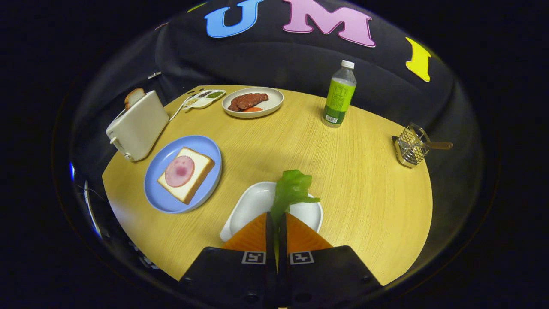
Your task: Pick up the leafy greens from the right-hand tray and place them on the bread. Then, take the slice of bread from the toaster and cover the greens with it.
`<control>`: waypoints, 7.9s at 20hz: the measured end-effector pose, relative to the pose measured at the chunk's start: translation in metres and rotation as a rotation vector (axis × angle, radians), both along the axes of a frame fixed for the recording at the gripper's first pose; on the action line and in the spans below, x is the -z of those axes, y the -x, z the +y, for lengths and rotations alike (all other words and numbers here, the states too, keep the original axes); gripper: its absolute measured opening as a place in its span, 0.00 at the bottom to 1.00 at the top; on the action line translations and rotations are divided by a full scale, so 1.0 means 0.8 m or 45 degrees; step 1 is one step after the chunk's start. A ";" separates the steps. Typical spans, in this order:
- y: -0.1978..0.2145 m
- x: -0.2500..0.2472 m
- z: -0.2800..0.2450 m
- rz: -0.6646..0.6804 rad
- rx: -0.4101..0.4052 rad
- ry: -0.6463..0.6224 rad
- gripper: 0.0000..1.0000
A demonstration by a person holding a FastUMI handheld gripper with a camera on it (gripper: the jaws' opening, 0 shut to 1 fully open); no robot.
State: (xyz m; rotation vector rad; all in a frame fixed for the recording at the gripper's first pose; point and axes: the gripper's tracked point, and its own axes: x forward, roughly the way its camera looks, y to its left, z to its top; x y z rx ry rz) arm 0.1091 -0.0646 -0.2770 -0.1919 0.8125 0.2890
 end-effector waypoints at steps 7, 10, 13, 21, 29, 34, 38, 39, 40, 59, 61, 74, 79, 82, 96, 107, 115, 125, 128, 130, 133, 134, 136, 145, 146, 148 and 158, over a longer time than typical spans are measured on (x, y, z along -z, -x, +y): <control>0.000 -0.062 0.071 -0.042 -0.052 -0.011 0.05; -0.001 -0.068 0.122 -0.027 -0.118 -0.022 0.05; -0.003 -0.059 0.170 -0.011 -0.195 -0.005 0.05; -0.010 -0.012 0.252 0.071 -0.287 0.012 0.06; -0.019 0.013 0.263 0.108 -0.256 0.041 0.13; -0.020 0.023 0.265 0.122 -0.258 0.061 0.20; -0.017 0.032 0.262 0.132 -0.253 0.083 0.39; -0.016 0.032 0.263 0.129 -0.252 0.076 0.40; -0.016 0.031 0.264 0.120 -0.252 0.070 0.45; -0.046 -0.165 0.398 -0.240 -0.347 -0.150 1.00; -0.049 -0.184 0.425 -0.263 -0.394 -0.156 1.00; -0.072 -0.174 0.602 -0.299 -0.543 -0.147 1.00; -0.095 -0.137 0.628 -0.285 -0.501 -0.102 0.99; -0.107 -0.115 0.633 -0.250 -0.450 -0.085 0.99; -0.117 -0.093 0.647 -0.189 -0.383 -0.050 0.15; -0.106 -0.197 0.621 -0.308 -0.373 -0.187 0.14; -0.092 -0.248 0.551 -0.351 -0.306 -0.260 0.14; -0.071 -0.193 0.439 -0.228 -0.167 -0.362 0.14; -0.064 -0.155 0.405 -0.179 -0.144 -0.346 0.13; -0.063 -0.130 0.386 -0.137 -0.096 -0.364 0.14; -0.060 -0.095 0.354 -0.064 -0.010 -0.413 0.14; -0.061 -0.084 0.344 -0.045 0.012 -0.419 0.13; -0.064 -0.066 0.324 0.000 0.043 -0.422 0.13; -0.067 -0.028 0.282 0.086 0.112 -0.452 0.15; -0.066 -0.026 0.279 0.094 0.124 -0.457 0.17; -0.064 -0.038 0.284 0.084 0.141 -0.531 0.17; -0.059 -0.036 0.300 0.116 0.137 -0.574 0.17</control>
